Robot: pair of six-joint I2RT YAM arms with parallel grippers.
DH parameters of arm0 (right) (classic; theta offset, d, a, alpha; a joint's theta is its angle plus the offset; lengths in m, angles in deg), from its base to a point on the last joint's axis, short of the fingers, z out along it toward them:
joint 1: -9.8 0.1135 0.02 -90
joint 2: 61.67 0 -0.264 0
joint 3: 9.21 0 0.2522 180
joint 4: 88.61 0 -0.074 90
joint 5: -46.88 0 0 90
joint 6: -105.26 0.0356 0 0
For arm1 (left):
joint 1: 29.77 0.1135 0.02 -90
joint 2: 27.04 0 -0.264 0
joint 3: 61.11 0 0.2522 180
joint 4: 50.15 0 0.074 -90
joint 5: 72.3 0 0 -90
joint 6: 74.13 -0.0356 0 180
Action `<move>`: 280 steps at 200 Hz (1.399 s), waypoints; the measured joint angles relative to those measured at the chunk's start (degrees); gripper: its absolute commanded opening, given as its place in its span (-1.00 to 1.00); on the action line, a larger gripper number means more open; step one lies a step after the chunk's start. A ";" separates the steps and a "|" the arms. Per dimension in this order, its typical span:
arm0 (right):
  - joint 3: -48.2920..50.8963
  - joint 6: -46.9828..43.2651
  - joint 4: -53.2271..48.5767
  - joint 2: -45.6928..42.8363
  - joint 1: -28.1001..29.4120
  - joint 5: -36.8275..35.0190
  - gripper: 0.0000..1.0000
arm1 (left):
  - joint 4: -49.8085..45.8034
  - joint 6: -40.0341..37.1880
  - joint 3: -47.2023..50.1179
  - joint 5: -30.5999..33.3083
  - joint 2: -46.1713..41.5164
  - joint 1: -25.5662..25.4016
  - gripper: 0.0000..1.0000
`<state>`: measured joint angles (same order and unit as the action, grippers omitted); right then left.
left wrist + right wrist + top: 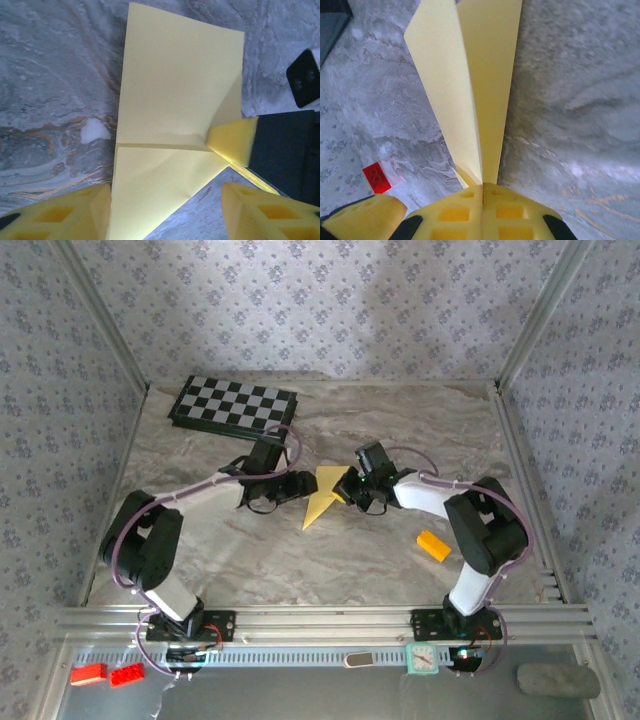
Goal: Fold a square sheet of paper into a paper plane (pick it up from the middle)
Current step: Fold the wing for the fifth time at the center of the table.
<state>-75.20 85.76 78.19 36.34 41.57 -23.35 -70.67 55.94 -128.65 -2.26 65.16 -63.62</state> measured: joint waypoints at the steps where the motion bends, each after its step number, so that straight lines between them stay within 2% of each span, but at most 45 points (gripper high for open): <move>1: 0.07 0.15 0.00 -0.07 0.04 -0.09 -1.00 | 0.04 -0.11 0.04 0.11 -0.04 -0.07 0.31; 35: 2.12 6.23 -0.04 -1.68 0.48 -2.67 -1.00 | 2.29 -10.12 3.67 4.48 -1.33 -3.76 0.67; 71: 2.27 10.23 -0.85 -2.71 0.39 -3.45 -1.00 | 4.11 -21.07 6.49 7.69 -2.43 -7.54 0.74; 125: 2.14 12.96 -4.13 -4.15 -0.72 -3.50 -1.00 | 7.52 -33.92 6.82 10.80 -2.47 -10.54 0.50; 180: 2.03 14.03 -5.75 -4.17 -1.16 -3.48 -1.00 | 12.72 -45.13 8.22 10.29 0.35 -11.39 0.45; 202: 2.03 14.21 -5.75 -4.17 -1.29 -3.28 -1.00 | 13.29 -47.89 8.20 9.90 2.27 -11.61 0.36; 230: 2.03 14.21 -5.75 -4.17 -1.44 -2.80 -1.00 | 13.42 -50.31 7.63 8.94 5.09 -11.67 0.12; 280: 2.03 14.62 -5.75 -4.17 -1.66 -1.79 -1.00 | 13.62 -51.74 5.95 8.68 6.93 -11.67 -0.09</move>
<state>-73.17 100.38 72.44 32.17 39.90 -25.15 -57.05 4.21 -122.70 6.41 72.09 -75.29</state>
